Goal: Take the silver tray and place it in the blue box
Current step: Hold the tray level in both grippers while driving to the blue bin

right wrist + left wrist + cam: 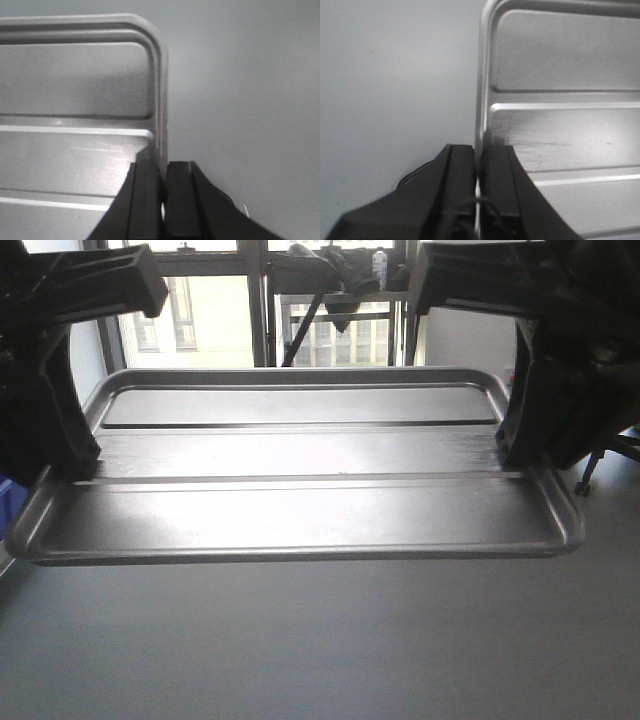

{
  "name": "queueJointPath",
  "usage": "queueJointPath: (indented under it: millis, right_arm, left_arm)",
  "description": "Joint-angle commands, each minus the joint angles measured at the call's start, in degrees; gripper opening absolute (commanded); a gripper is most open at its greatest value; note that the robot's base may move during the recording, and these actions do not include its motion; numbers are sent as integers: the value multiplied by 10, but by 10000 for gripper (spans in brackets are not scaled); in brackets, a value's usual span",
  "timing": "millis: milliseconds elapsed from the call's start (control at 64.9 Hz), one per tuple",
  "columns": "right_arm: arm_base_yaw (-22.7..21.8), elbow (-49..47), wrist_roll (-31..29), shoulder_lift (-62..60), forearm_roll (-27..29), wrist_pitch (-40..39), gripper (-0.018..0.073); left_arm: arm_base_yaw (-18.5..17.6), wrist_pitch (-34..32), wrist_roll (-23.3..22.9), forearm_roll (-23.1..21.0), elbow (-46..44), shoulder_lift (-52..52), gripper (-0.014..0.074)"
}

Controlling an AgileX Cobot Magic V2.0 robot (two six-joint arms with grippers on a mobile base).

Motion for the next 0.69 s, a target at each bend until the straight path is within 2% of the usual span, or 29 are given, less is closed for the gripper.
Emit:
queueJointPath:
  millis: [0,678]
  right_arm:
    - [-1,-16,-1,-17,-23,-12,57]
    - [-1,-16,-1,-17,-23,-13,57]
  left_arm:
    - [-3,-9,-4,13,-14,-16,-6]
    - [-3,-9,-4,17,-14,-16,-6]
